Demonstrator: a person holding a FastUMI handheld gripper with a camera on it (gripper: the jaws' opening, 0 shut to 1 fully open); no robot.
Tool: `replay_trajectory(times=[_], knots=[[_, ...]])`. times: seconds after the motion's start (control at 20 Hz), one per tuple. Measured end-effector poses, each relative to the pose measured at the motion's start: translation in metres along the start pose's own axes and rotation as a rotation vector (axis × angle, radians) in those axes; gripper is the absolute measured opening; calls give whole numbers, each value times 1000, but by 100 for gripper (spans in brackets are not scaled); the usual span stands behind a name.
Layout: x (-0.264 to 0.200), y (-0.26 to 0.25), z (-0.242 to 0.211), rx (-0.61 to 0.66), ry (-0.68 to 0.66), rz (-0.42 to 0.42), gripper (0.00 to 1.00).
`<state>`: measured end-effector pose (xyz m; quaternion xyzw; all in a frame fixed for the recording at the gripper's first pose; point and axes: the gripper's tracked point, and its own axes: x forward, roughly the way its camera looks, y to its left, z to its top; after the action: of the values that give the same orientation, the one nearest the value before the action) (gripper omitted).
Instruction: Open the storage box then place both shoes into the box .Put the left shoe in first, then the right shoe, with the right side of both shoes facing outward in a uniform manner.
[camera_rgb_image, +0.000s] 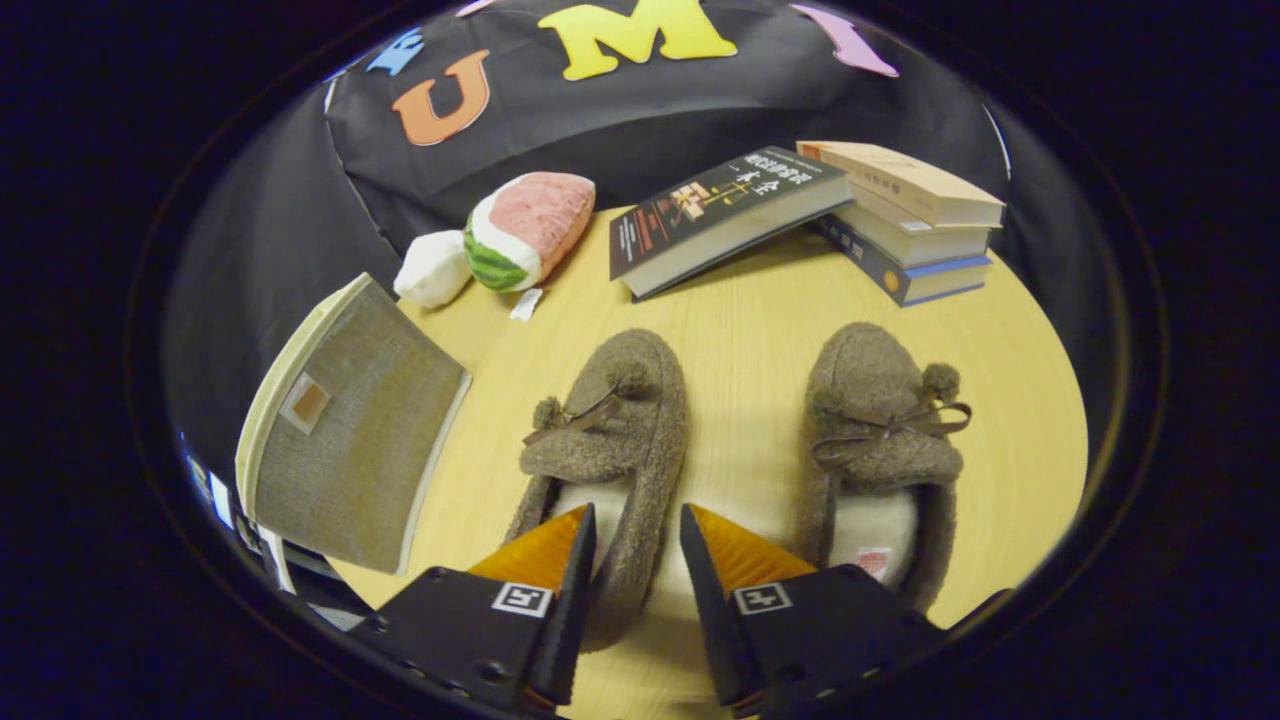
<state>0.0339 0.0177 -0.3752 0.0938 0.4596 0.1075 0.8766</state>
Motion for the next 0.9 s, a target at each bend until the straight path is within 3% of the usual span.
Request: replay_trajectory(times=[0.1, 0.15, 0.25, 0.6, 0.9], knots=[[-1, -1, 0, 55, 20, 1, 21], [-2, -6, 0, 81, 26, -15, 21], [-2, -3, -1, 164, 50, 2, 0], [-24, 21, 10, 341, 49, 40, 0], [-77, 71, 43, 426, -28, 65, 0]])
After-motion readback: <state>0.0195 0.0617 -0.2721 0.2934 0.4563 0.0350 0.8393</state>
